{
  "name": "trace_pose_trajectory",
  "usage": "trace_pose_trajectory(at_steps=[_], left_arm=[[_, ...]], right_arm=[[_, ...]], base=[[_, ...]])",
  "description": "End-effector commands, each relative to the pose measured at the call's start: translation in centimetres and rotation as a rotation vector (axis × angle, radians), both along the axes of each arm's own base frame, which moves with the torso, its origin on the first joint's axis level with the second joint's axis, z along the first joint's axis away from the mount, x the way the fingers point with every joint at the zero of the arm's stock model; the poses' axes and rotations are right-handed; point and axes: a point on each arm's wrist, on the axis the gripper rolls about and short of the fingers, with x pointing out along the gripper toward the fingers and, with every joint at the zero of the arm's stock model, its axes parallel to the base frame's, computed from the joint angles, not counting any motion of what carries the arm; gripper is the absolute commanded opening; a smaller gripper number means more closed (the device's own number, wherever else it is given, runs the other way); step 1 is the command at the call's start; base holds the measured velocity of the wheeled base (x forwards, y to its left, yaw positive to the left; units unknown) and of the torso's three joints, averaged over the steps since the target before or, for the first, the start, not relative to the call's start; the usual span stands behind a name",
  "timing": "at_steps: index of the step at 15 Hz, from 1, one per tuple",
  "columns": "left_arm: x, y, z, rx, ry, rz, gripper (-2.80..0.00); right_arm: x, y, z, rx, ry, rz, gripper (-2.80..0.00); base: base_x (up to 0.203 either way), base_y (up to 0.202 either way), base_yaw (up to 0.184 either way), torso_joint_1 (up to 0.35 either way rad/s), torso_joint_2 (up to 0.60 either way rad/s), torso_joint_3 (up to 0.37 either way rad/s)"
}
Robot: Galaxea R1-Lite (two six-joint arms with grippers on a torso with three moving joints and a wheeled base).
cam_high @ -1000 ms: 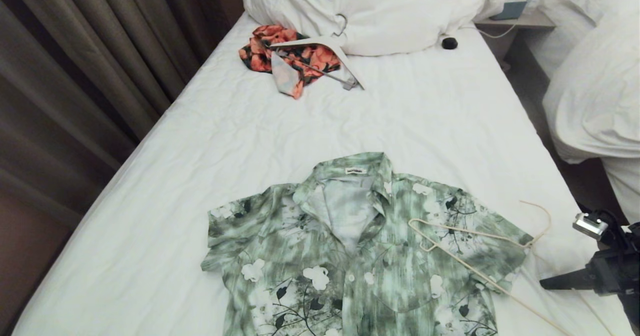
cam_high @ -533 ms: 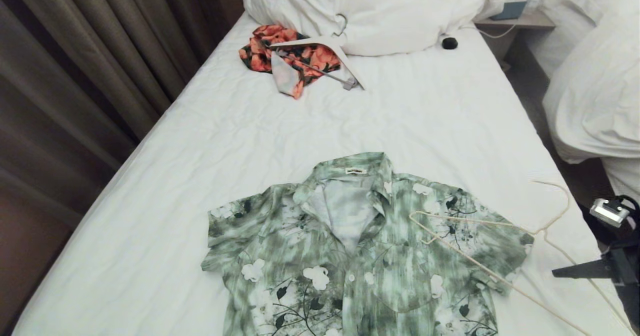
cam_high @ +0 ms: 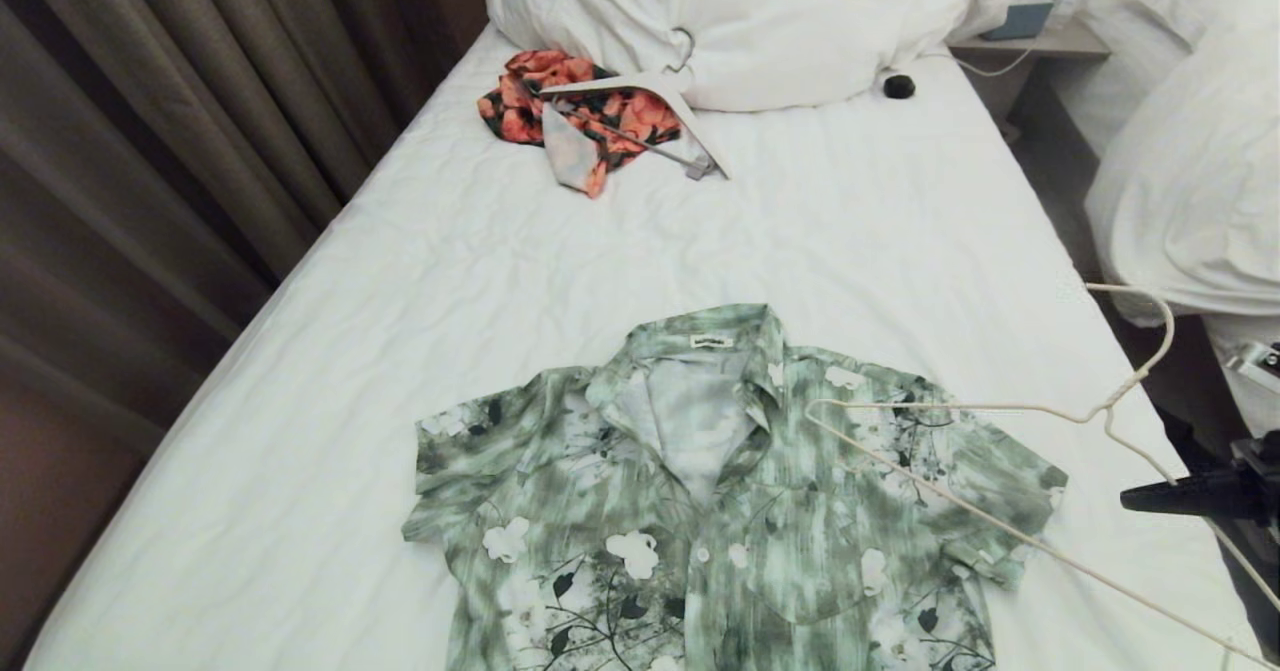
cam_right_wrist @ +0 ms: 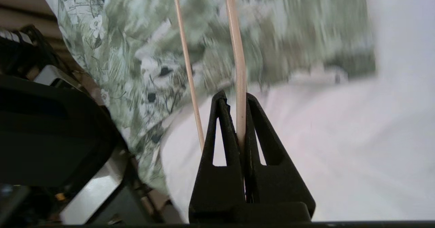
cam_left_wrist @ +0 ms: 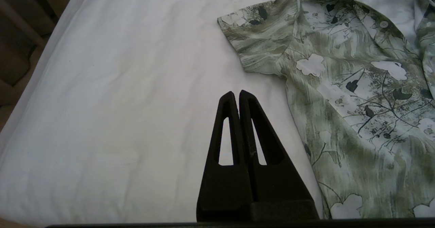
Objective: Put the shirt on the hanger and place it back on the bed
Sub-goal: Lift the shirt and hanger
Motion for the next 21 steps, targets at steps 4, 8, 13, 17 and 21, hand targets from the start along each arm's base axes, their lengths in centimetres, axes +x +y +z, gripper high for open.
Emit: trace_pose_trajectory(at_steps=[4, 8, 13, 17, 21], left_arm=[[0.0, 0.0, 0.0, 0.000, -0.001, 0.000, -2.80], [0.0, 0.0, 0.0, 0.014, 0.002, -0.002, -2.80], [0.0, 0.0, 0.0, -0.004, 0.001, 0.003, -2.80], [0.0, 0.0, 0.0, 0.013, 0.000, 0.009, -2.80], [-0.5, 0.0, 2.5, 0.013, -0.072, -0.014, -2.80]], right_arm=[[0.9, 1.3, 1.2, -0.001, -0.175, 0.081, -2.80], [-0.8, 2.7, 3.3, 0.113, -0.380, 0.176, -2.80], [-1.4, 4.4, 4.6, 0.073, -0.513, 0.262, -2.80], [-1.6, 5.7, 5.9, 0.050, -0.591, 0.319, -2.80], [-2.0, 5.1, 5.9, 0.044, -0.592, 0.290, -2.80]], base=[[0.000, 0.000, 0.000, 0.000, 0.00, 0.000], [0.000, 0.000, 0.000, 0.000, 0.00, 0.000], [0.000, 0.000, 0.000, 0.000, 0.00, 0.000], [0.000, 0.000, 0.000, 0.000, 0.00, 0.000], [0.000, 0.000, 0.000, 0.000, 0.00, 0.000]])
